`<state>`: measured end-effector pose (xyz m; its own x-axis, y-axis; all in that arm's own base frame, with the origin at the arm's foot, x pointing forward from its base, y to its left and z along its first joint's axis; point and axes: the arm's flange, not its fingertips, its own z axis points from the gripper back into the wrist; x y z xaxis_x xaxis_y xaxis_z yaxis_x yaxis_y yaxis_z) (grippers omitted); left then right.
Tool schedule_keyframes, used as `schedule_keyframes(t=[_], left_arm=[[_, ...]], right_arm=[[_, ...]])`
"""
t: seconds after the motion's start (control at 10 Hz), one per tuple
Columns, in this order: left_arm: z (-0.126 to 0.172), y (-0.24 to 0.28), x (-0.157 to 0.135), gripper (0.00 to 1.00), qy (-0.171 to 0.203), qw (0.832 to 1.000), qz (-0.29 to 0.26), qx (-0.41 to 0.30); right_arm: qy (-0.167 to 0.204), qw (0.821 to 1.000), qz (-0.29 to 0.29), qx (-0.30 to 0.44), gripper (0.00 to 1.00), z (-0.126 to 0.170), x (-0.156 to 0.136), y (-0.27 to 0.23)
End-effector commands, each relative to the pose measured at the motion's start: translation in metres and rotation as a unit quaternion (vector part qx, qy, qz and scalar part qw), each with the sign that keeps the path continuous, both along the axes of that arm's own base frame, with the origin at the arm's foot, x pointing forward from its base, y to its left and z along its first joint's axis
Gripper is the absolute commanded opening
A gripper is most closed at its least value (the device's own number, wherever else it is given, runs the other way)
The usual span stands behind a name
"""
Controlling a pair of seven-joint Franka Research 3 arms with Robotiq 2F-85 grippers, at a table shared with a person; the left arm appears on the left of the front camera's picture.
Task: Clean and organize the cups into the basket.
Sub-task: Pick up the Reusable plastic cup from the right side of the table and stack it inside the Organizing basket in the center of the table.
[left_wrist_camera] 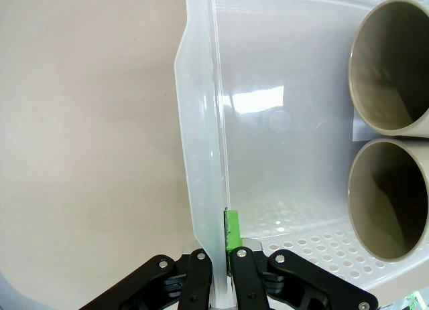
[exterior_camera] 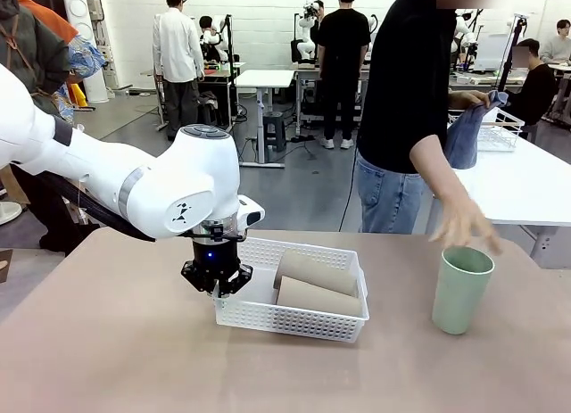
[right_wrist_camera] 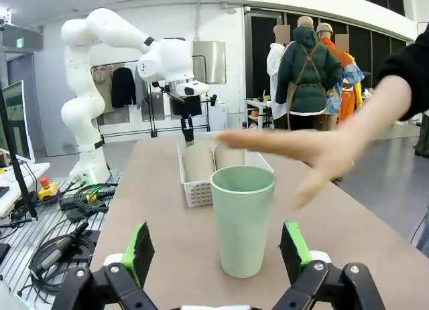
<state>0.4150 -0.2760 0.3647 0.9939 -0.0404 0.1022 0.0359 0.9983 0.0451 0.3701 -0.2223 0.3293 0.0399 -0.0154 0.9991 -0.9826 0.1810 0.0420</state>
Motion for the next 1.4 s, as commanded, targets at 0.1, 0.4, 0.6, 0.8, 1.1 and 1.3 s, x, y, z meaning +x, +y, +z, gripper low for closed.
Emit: schedule_keyframes(t=[0.1, 0.4, 0.6, 0.8, 1.1, 1.3], left_arm=[[0.001, -0.002, -0.001, 0.0, -0.004, 1.0, 0.001, 0.003], [0.001, -0.002, -0.001, 0.0, -0.004, 1.0, 0.001, 0.003], [0.001, -0.002, -0.001, 0.0, -0.004, 1.0, 0.001, 0.003], [0.001, -0.002, -0.001, 0.0, -0.004, 1.0, 0.001, 0.003], [0.001, -0.002, -0.001, 0.0, -0.004, 1.0, 0.001, 0.003], [0.001, -0.002, -0.001, 0.0, -0.004, 1.0, 0.001, 0.003]], right_arm=[[0.004, 1.0, 0.006, -0.004, 1.0, -0.001, -0.004, 0.0], [0.004, 1.0, 0.006, -0.004, 1.0, -0.001, -0.004, 0.0], [0.004, 1.0, 0.006, -0.004, 1.0, -0.001, -0.004, 0.0], [0.004, 1.0, 0.006, -0.004, 1.0, -0.001, -0.004, 0.0], [0.051, 0.999, 0.012, 0.013, 1.0, -0.021, 0.011, -0.001], [0.074, 0.997, 0.024, -0.007, 1.0, -0.061, 0.035, 0.006]])
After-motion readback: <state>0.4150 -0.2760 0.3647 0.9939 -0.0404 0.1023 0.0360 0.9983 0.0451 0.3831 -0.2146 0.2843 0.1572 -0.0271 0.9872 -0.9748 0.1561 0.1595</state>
